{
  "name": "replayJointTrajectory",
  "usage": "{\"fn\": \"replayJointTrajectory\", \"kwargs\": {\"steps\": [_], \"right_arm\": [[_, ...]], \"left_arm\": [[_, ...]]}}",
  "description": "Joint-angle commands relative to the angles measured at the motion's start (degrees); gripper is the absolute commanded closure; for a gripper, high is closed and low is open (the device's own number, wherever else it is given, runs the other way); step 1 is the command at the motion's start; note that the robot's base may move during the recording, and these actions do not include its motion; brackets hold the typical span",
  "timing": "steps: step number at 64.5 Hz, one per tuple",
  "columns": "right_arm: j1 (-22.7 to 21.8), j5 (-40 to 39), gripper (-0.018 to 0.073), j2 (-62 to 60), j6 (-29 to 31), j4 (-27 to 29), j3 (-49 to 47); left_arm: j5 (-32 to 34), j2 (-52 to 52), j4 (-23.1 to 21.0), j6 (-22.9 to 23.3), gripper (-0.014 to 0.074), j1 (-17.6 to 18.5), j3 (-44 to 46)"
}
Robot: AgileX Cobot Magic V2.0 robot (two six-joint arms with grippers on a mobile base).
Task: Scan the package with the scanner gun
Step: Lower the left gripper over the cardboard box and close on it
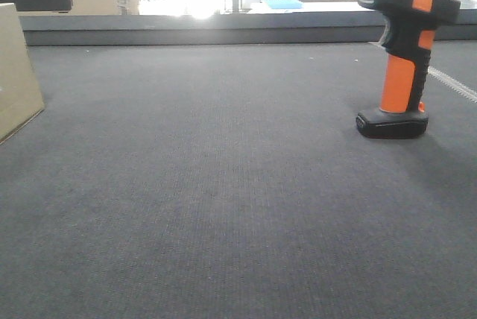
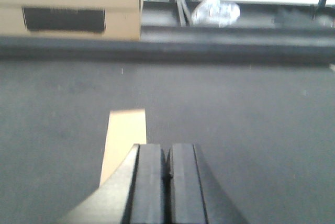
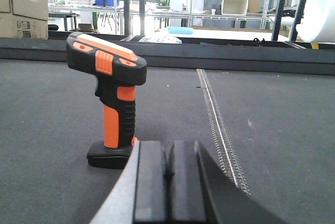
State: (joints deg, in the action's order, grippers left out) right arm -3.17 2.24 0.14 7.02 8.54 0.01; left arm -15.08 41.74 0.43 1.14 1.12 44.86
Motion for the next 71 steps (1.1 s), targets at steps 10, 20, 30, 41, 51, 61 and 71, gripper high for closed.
{"fn": "replayJointTrajectory", "kwargs": {"steps": [10, 20, 30, 41, 51, 61, 71], "right_arm": [[0.0, -1.0, 0.0721, -0.1, 0.0, 0.1, 0.0], [0.0, -1.0, 0.0721, -0.1, 0.0, 0.1, 0.0], [0.0, -1.0, 0.0721, -0.1, 0.0, 0.1, 0.0], [0.0, -1.0, 0.0721, -0.1, 0.0, 0.1, 0.0], [0.0, -1.0, 0.0721, -0.1, 0.0, 0.1, 0.0], [0.0, -1.0, 0.0721, -0.1, 0.0, 0.1, 0.0], [0.0, -1.0, 0.0721, -0.1, 0.0, 0.1, 0.0]], "left_arm": [[7.2, 1.3, -0.4, -0.1, 0.0707, -0.4, 1.1], [0.5, 8.8, -0.4, 0.8, 0.0707, -1.1, 6.8], [-4.7, 17.6, -0.4, 0.8, 0.0707, -1.5, 13.5], [-7.7, 24.8, -0.4, 0.8, 0.0517, -1.5, 18.1], [-7.8, 27.8, 0.8, 0.8, 0.0050, -1.5, 18.6], [-9.2, 30.0, 1.4, 0.8, 0.0066, -2.8, 18.6], [-11.9, 32.2, 1.3, 0.8, 0.0076, -5.9, 18.7]]}}
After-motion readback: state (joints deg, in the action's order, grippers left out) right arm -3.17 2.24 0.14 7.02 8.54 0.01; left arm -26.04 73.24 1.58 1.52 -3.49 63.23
